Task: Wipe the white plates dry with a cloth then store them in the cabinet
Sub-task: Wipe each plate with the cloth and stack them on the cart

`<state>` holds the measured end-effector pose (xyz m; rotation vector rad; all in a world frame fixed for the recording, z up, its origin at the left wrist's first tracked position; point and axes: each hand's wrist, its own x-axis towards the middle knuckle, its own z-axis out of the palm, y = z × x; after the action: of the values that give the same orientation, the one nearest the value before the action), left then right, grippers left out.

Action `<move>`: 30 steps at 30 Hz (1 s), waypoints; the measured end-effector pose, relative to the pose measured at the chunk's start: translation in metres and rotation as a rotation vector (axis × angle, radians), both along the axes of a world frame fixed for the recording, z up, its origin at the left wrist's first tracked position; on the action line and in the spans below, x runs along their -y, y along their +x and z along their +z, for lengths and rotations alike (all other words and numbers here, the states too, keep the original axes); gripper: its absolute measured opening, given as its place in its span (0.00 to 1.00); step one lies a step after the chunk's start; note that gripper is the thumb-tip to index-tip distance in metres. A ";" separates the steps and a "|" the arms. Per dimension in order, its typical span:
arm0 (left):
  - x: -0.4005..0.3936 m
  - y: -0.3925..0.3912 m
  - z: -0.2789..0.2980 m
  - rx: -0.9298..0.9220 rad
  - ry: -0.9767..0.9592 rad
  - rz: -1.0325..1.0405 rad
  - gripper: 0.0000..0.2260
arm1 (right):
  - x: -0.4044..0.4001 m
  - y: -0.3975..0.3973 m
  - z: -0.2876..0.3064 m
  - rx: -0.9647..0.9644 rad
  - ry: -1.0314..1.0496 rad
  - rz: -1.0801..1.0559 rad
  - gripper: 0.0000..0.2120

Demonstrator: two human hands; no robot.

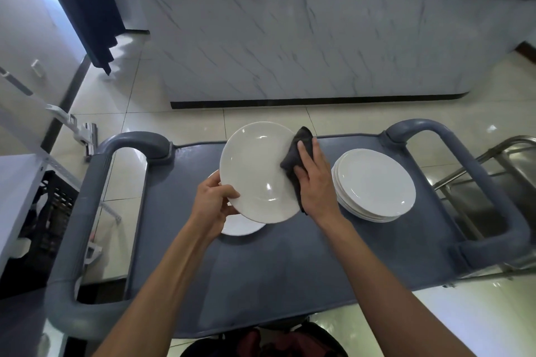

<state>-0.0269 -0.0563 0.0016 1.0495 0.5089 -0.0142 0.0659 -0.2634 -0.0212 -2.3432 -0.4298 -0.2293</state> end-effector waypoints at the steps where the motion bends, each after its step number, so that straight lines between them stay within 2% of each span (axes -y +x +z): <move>1: 0.000 0.000 0.000 0.004 0.008 -0.016 0.20 | 0.000 0.002 0.003 0.009 -0.003 0.002 0.25; 7: 0.000 -0.003 0.005 0.041 0.103 -0.139 0.18 | -0.007 0.014 0.015 0.045 -0.068 0.018 0.26; 11: 0.002 -0.003 0.006 0.062 0.131 -0.215 0.21 | -0.016 0.020 0.020 0.091 -0.129 0.039 0.26; 23: 0.005 -0.003 0.002 0.067 0.142 -0.314 0.25 | -0.042 0.008 0.026 0.246 -0.334 0.260 0.24; 30: 0.004 -0.004 -0.004 0.093 0.106 -0.329 0.24 | -0.055 -0.016 0.024 0.278 -0.298 0.375 0.23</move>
<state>-0.0309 -0.0607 -0.0020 1.2231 0.2505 -0.2303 0.0501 -0.2087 0.0026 -2.4657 -1.0919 -0.3299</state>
